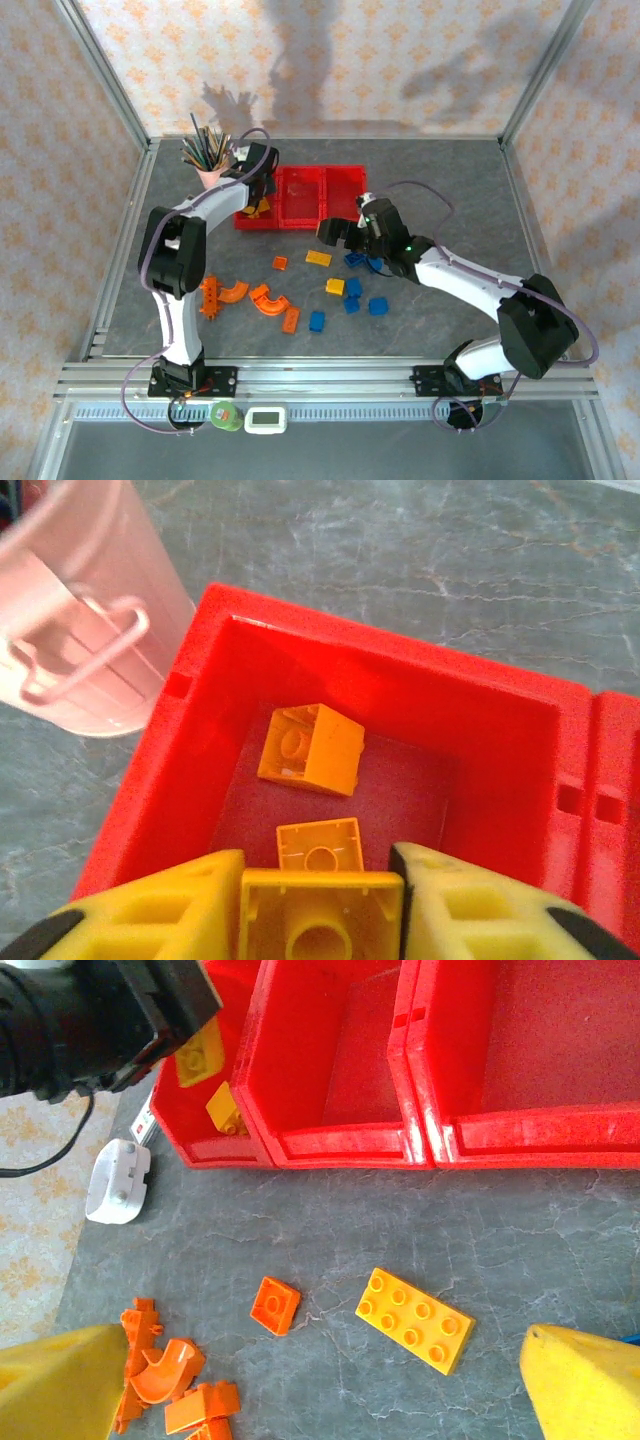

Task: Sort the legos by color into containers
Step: Place the lego in the container, then pick up the lego from the center of the table.

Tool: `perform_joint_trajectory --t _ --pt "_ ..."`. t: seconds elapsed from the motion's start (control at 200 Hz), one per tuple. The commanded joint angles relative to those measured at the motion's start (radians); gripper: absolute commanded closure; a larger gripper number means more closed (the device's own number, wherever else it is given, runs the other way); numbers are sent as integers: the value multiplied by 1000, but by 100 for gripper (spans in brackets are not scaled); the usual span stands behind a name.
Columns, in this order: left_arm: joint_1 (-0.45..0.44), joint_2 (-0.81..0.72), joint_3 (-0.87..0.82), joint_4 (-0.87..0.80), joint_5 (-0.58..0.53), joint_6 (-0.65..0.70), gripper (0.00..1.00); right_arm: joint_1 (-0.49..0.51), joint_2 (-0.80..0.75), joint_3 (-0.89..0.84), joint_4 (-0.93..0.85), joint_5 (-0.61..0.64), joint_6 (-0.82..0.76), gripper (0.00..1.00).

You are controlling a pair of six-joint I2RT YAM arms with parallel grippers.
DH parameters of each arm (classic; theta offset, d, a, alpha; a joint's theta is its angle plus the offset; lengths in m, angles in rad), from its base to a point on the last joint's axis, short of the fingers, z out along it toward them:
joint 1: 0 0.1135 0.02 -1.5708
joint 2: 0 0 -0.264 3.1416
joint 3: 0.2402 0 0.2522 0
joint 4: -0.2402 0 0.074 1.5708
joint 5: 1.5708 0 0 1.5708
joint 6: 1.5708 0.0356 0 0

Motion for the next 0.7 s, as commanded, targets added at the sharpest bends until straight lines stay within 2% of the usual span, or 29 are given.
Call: perform_joint_trajectory --t 0.0,0.13,0.395,0.551,0.696 --pt "0 -3 46 -46 21 30 53 0 4 29 -8 27 -23 0" --pt "0 -53 17 -48 29 32 44 -12 -7 23 -17 25 -28 0" --pt "-33 -239 -132 -40 109 3 41 -49 -53 -18 -24 4 -28 0" --pt "-142 -339 -219 -93 14 -28 38 -77 -83 -48 -72 0 -71 0" --pt "-236 -419 -318 -88 32 -130 36 -96 -111 -100 -104 10 -110 0"
